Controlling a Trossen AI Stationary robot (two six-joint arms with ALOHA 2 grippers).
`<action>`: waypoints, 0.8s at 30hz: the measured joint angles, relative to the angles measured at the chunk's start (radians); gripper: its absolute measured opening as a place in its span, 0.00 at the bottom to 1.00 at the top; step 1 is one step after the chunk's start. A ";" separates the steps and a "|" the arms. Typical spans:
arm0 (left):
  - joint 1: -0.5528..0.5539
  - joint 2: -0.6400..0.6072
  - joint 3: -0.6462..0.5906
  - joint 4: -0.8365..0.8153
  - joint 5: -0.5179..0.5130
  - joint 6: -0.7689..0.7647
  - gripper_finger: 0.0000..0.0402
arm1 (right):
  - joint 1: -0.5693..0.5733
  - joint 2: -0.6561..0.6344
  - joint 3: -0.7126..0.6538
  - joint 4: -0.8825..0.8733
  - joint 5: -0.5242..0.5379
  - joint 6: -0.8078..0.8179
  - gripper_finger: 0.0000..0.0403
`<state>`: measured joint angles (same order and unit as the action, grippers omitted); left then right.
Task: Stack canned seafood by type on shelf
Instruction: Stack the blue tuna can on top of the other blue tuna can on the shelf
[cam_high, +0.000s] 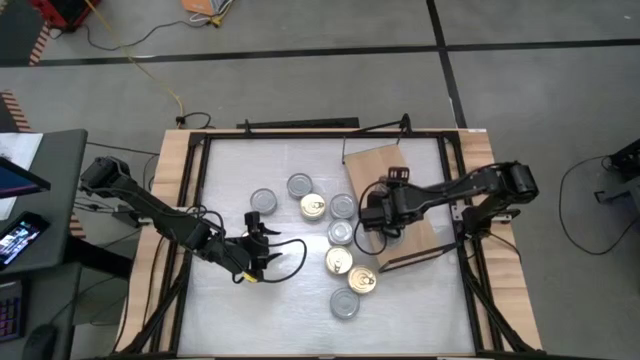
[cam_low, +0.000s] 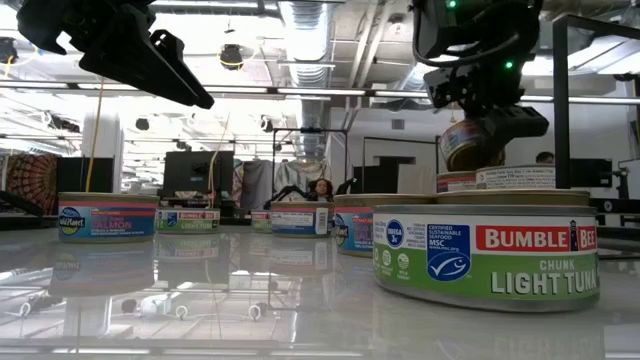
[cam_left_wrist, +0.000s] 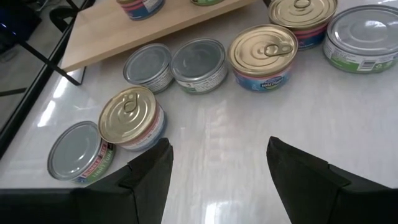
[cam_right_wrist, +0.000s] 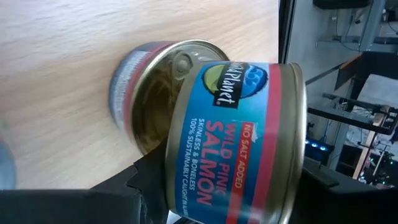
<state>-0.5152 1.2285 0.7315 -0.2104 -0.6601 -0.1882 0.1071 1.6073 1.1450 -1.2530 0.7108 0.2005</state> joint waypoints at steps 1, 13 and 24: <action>0.000 0.000 0.000 0.000 -0.001 0.000 0.62 | 0.004 0.000 0.000 -0.001 -0.001 0.000 0.64; 0.000 0.000 0.000 0.000 -0.006 0.000 0.62 | 0.017 0.000 -0.001 0.034 -0.001 0.043 0.63; 0.000 0.000 0.000 0.000 -0.006 0.001 0.62 | 0.007 0.000 -0.001 0.036 -0.022 0.061 0.64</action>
<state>-0.5154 1.2285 0.7315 -0.2108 -0.6659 -0.1875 0.1143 1.6072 1.1442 -1.2169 0.6889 0.2615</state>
